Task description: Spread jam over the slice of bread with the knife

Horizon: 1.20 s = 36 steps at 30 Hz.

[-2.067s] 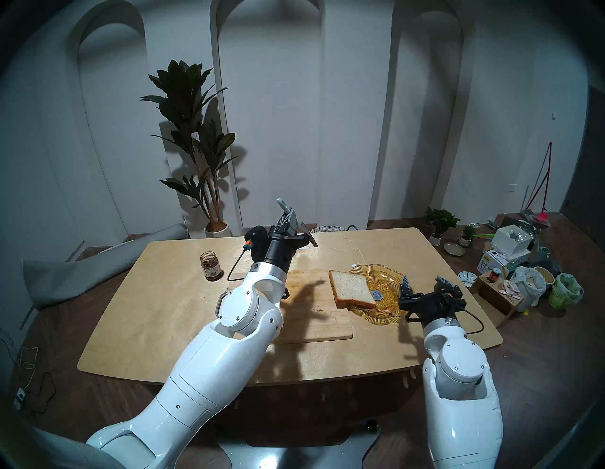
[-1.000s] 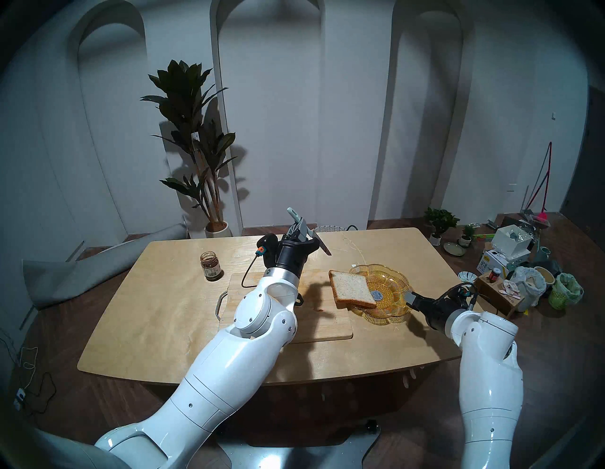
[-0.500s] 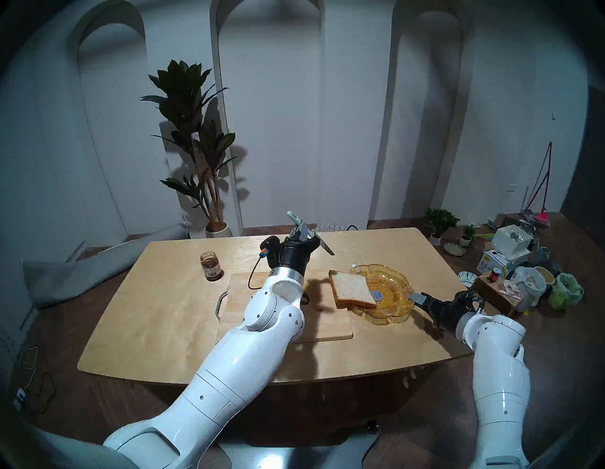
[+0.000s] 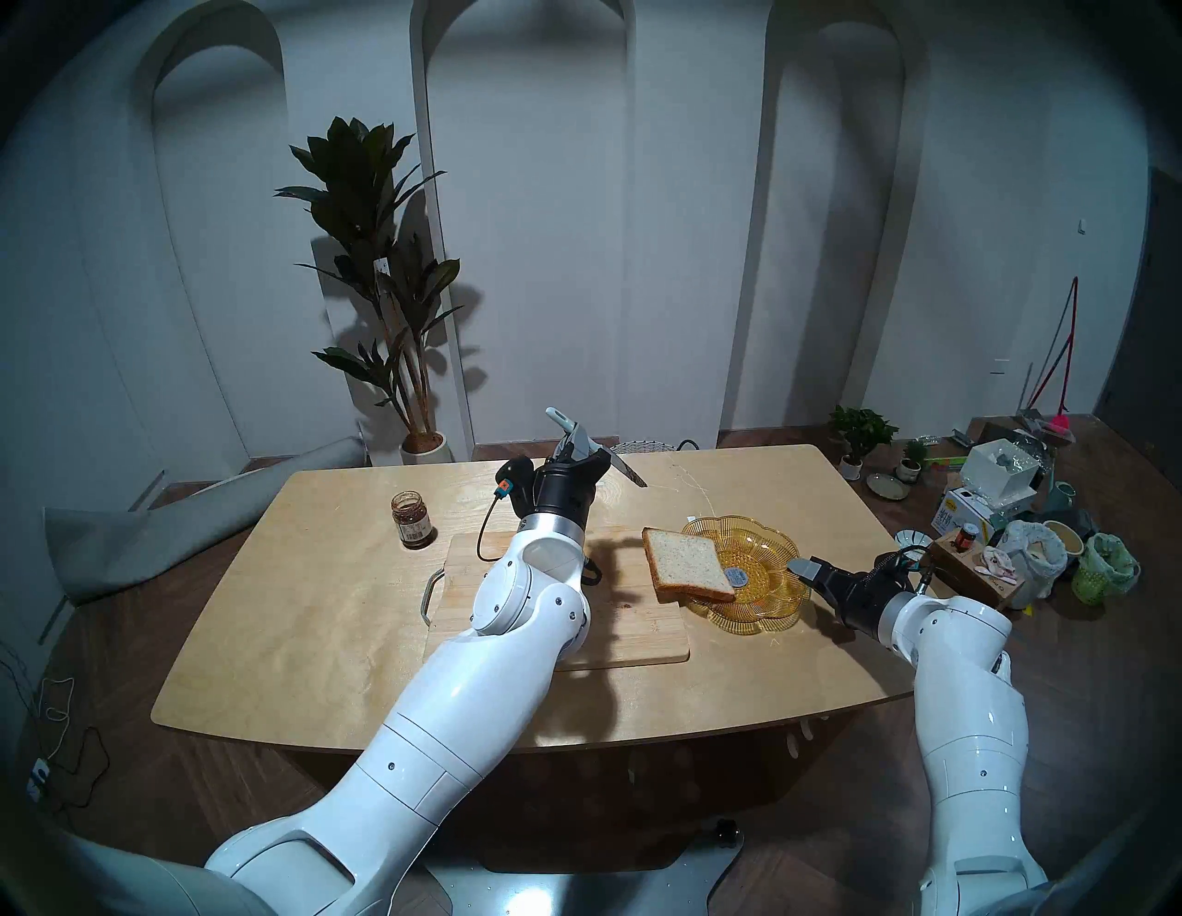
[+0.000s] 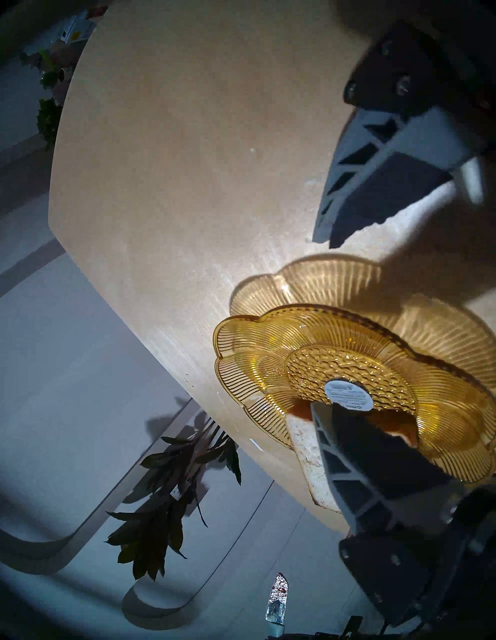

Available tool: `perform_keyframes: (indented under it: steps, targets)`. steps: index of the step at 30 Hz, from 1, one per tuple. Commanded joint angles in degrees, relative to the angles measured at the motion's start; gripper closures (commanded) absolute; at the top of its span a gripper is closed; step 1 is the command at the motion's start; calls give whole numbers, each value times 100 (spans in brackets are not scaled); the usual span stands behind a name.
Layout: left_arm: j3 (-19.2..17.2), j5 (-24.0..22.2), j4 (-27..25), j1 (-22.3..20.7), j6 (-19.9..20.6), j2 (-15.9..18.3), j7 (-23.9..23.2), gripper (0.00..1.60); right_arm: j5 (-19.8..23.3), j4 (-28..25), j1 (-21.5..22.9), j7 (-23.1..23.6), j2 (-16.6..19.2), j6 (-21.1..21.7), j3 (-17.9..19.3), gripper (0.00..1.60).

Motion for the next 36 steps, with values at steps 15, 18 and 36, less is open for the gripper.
perform_keyframes:
  steps: [15, 18, 36]
  targets:
    - [49, 18, -240, 42, -24, 0, -40, 160, -168, 288, 169, -135, 18, -18, -240, 34]
    - [63, 24, -260, 59, -15, 2, -27, 160, -190, 318, 157, -100, 29, -52, -267, 61]
    - [49, -354, -397, 224, 80, -38, -175, 160, -282, 436, 91, 86, 47, -276, -317, 129]
